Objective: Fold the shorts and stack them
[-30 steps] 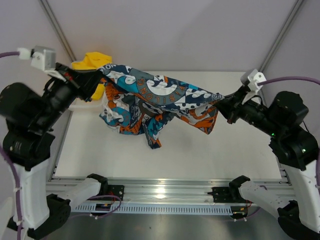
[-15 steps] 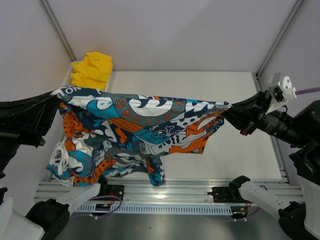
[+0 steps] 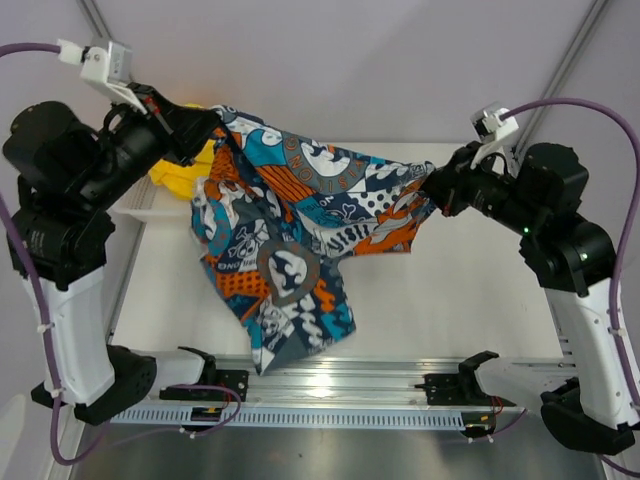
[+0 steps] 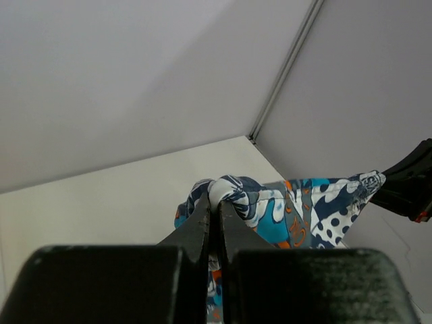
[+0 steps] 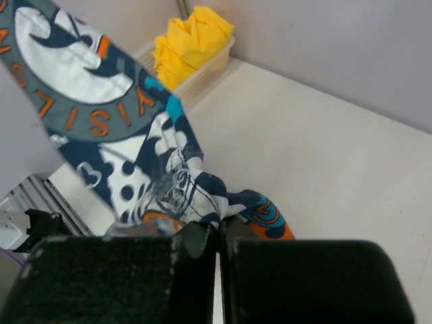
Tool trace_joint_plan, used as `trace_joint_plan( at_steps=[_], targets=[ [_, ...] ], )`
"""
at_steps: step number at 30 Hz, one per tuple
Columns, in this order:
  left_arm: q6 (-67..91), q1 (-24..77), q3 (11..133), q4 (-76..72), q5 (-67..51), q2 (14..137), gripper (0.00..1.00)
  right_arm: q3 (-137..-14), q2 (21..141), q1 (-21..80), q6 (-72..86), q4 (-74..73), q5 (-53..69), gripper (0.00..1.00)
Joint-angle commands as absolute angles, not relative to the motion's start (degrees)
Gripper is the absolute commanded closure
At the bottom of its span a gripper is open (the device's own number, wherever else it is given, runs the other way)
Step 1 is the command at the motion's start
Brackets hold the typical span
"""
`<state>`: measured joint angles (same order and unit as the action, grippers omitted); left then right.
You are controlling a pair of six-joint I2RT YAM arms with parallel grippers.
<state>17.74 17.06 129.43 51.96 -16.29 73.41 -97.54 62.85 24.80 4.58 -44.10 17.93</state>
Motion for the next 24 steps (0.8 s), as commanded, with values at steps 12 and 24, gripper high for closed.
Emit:
trace_joint_plan(
  at_steps=[12,24],
  targets=[
    [18.5,16.5,124.9,46.8,-19.2,51.2,1.0,-100.0,48.4,24.7,11.3,-45.1,35.9,1.0],
    [22.8,16.5,132.1,44.2,-23.3,68.7,1.0,-110.1,60.6,24.7,11.7,-54.9,32.8,1.0]
  ],
)
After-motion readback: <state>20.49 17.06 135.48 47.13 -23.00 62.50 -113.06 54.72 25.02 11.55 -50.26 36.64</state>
